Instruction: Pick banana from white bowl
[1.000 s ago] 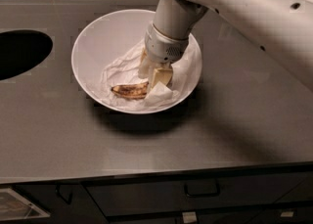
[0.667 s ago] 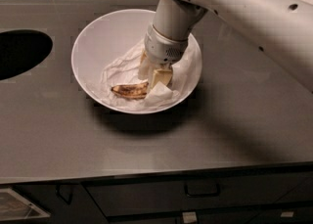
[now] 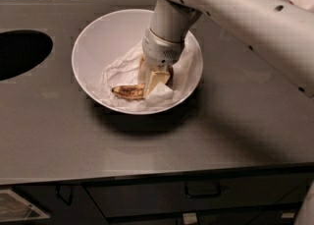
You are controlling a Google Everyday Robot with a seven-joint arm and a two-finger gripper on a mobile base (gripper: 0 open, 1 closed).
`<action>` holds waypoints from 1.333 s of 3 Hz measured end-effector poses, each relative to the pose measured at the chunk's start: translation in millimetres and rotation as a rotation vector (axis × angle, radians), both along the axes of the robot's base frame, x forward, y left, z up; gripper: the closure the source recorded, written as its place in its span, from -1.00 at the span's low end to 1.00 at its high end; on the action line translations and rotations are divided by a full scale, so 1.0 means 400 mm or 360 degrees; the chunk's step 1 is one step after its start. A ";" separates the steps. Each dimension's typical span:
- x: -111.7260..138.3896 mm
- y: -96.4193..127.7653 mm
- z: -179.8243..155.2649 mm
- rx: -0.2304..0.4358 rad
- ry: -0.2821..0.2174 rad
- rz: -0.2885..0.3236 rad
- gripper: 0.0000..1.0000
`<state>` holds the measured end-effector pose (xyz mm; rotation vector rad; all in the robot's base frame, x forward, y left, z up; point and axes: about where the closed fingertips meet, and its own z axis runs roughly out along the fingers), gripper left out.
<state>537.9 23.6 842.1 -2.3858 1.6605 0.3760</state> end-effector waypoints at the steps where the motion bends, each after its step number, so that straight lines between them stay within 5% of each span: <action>1: 0.000 0.000 0.000 0.0000 0.0000 0.0000 0.49; 2: 0.000 0.000 0.000 0.0000 -0.0001 0.0000 0.95; 3: -0.003 -0.001 0.014 0.0009 -0.0031 -0.0012 1.00; 4: -0.023 -0.007 0.080 -0.0020 -0.0149 -0.0039 1.00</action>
Offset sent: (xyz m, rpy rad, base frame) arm 0.0000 0.0000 0.0000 -0.0001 0.0002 0.0002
